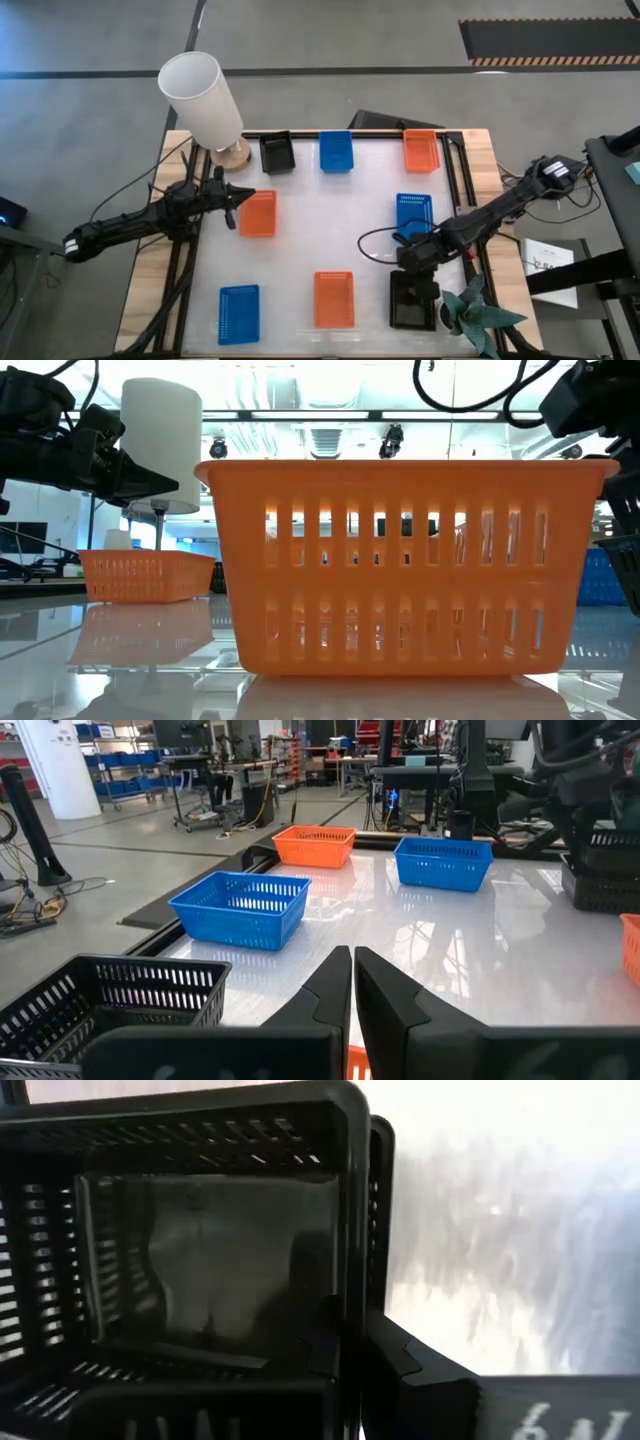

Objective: Stack baskets by color
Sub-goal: Stack the middle black bin on top of the bottom right black bin

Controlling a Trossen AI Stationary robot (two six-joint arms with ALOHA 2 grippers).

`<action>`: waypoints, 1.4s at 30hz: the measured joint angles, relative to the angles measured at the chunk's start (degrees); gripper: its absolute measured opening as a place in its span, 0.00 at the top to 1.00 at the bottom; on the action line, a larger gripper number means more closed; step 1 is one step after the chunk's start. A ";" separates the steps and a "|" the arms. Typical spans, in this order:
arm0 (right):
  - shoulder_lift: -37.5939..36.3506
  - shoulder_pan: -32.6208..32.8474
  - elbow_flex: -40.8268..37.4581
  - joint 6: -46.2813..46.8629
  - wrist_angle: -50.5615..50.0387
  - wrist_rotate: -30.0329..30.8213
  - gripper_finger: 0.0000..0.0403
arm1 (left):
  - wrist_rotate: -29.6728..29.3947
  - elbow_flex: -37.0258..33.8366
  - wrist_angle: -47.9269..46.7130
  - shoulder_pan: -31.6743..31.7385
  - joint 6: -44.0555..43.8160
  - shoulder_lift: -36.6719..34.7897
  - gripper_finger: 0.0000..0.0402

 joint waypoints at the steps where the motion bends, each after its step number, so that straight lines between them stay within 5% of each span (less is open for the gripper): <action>1: 0.22 0.00 0.00 -0.26 0.28 0.10 0.98 | 0.00 0.00 0.00 0.00 0.00 0.00 1.00; 14: 0.60 0.37 0.00 -0.12 0.50 2.09 0.96 | 0.00 0.00 0.03 -0.02 0.00 0.02 1.00; 25: 0.10 0.33 0.00 -0.58 0.28 -0.19 0.76 | -0.01 0.00 0.02 -0.02 -0.01 0.00 1.00; 33: -0.97 0.21 0.02 -3.64 0.27 -1.26 0.95 | 0.01 0.00 0.00 -0.01 0.00 0.00 1.00; 42: -0.97 0.20 0.62 -3.55 0.16 -3.22 0.98 | -0.01 0.00 0.01 -0.02 0.01 0.00 1.00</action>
